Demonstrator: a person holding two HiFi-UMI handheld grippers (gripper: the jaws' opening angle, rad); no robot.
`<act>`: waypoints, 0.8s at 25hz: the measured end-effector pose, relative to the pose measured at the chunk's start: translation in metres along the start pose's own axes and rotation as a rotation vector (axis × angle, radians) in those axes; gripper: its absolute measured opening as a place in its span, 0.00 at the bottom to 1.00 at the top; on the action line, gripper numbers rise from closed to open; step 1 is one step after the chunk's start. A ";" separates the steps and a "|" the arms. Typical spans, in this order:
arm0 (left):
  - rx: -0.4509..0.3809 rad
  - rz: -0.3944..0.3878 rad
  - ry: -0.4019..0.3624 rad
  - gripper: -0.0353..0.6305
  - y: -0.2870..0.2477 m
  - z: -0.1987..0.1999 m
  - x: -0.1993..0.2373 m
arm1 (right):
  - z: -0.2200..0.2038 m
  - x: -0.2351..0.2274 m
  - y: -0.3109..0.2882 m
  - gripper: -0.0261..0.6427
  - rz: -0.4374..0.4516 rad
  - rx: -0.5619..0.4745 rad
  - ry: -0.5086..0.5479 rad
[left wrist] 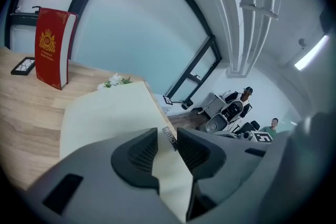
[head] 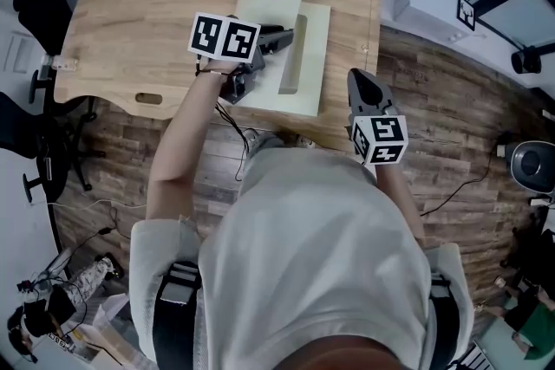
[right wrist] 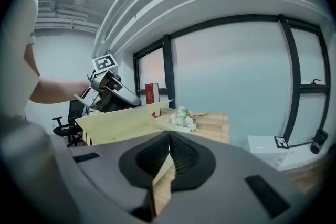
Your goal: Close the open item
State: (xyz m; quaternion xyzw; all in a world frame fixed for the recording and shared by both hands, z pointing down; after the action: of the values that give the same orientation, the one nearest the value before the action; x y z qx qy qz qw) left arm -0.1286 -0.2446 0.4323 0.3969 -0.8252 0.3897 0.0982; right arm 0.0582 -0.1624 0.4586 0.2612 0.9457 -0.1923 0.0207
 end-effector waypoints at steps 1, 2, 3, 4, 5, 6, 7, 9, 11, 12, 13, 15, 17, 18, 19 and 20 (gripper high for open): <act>-0.002 -0.002 0.008 0.24 -0.002 0.000 0.001 | 0.000 -0.001 0.000 0.07 -0.001 0.000 0.000; -0.005 -0.003 0.017 0.22 -0.004 0.000 0.002 | 0.000 -0.003 -0.001 0.07 -0.002 0.000 0.000; -0.006 -0.001 0.026 0.21 -0.007 -0.001 0.003 | 0.000 -0.004 -0.001 0.07 -0.004 0.000 -0.001; -0.006 0.004 0.032 0.20 -0.009 -0.002 0.005 | 0.000 -0.006 -0.001 0.07 -0.005 0.000 -0.001; -0.004 0.013 0.035 0.19 -0.010 -0.004 0.007 | 0.000 -0.007 -0.002 0.07 -0.006 0.000 -0.002; -0.001 0.025 0.034 0.19 -0.012 -0.006 0.009 | -0.001 -0.008 -0.002 0.07 -0.007 0.001 -0.002; 0.004 0.038 0.031 0.18 -0.014 -0.008 0.011 | -0.001 -0.009 -0.002 0.07 -0.007 0.002 -0.002; 0.014 0.064 0.018 0.17 -0.016 -0.011 0.014 | -0.001 -0.010 -0.003 0.07 -0.006 0.003 -0.003; 0.019 0.082 0.012 0.15 -0.019 -0.014 0.017 | -0.001 -0.012 -0.003 0.07 -0.005 0.004 -0.004; 0.018 0.086 0.013 0.14 -0.021 -0.015 0.019 | -0.001 -0.012 -0.003 0.07 -0.005 0.005 -0.004; 0.015 0.089 0.015 0.14 -0.023 -0.015 0.020 | -0.001 -0.013 -0.003 0.07 -0.005 0.006 -0.004; 0.009 0.099 0.015 0.12 -0.026 -0.016 0.022 | -0.001 -0.015 -0.003 0.07 -0.007 0.007 -0.005; 0.008 0.116 0.002 0.11 -0.030 -0.018 0.025 | -0.001 -0.017 -0.004 0.07 -0.009 0.008 -0.006; 0.009 0.124 -0.008 0.11 -0.031 -0.019 0.026 | -0.001 -0.018 -0.004 0.07 -0.010 0.009 -0.007; 0.011 0.132 -0.017 0.10 -0.033 -0.020 0.027 | -0.002 -0.018 -0.004 0.07 -0.011 0.009 -0.008; 0.014 0.138 -0.024 0.10 -0.034 -0.021 0.027 | -0.002 -0.020 -0.003 0.07 -0.013 0.010 -0.010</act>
State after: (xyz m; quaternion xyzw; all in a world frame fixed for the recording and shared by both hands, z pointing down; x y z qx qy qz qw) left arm -0.1247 -0.2580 0.4788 0.3443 -0.8491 0.3963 0.0584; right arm 0.0735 -0.1736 0.4645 0.2542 0.9463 -0.1984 0.0227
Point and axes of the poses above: the fingertips, and each gripper's own axes: y backward along the fingers, x to its left, z out of its top, the point moved 4 cm from there along y, backward along the fingers, and after that the axes turned 4 degrees about -y, right-handed, at the moved point
